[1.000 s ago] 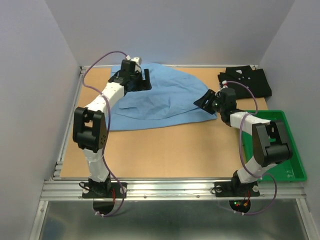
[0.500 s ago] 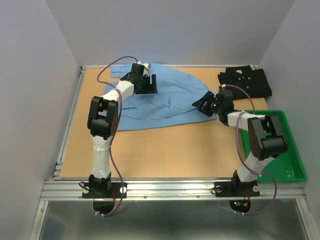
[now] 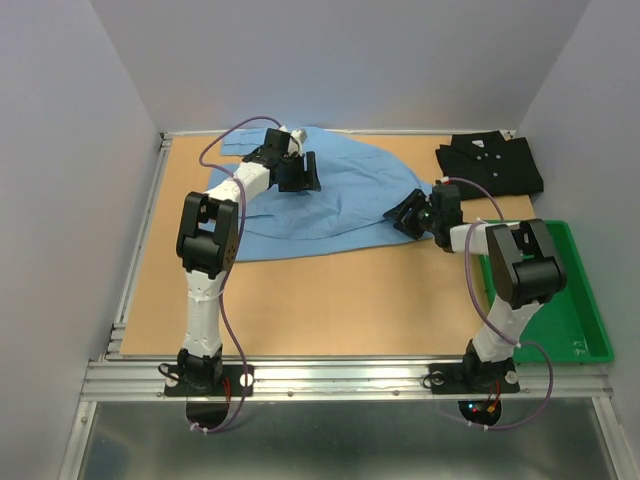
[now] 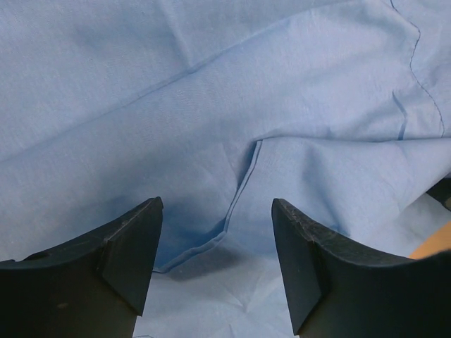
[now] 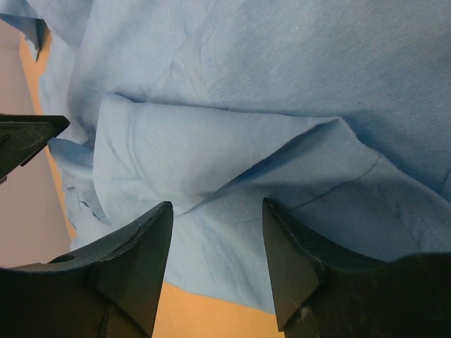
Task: Fold and stack the long sleeve shirts
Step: Fold the shirt
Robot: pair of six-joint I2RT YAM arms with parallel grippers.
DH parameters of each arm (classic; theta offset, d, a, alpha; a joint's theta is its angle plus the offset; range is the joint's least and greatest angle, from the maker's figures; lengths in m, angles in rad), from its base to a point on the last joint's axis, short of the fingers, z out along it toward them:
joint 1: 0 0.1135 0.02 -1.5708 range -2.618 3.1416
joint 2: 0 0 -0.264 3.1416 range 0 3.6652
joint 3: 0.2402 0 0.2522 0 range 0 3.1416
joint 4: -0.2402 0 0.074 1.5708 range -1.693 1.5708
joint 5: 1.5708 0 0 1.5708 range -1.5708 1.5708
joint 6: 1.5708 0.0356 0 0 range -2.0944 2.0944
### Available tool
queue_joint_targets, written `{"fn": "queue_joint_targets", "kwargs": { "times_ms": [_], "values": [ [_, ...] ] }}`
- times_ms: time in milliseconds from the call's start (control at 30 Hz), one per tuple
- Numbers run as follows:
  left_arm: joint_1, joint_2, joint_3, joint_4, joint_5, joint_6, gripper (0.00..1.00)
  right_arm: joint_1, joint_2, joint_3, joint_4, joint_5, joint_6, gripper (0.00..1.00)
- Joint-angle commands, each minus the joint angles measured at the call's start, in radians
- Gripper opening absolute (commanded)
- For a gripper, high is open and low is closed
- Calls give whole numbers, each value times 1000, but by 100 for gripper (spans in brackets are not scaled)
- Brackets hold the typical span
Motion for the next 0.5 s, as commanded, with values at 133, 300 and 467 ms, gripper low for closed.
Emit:
{"fn": "queue_joint_targets", "kwargs": {
  "times_ms": [133,300,467],
  "values": [
    [-4,-3,-40,18,30,-57,74,-6,30,56,83,23,17,59],
    [-4,-26,-75,24,50,-59,74,-8,37,67,127,8,30,55],
    [-3,-29,-76,18,36,-63,72,-11,51,84,136,8,30,48]
  ]
}}
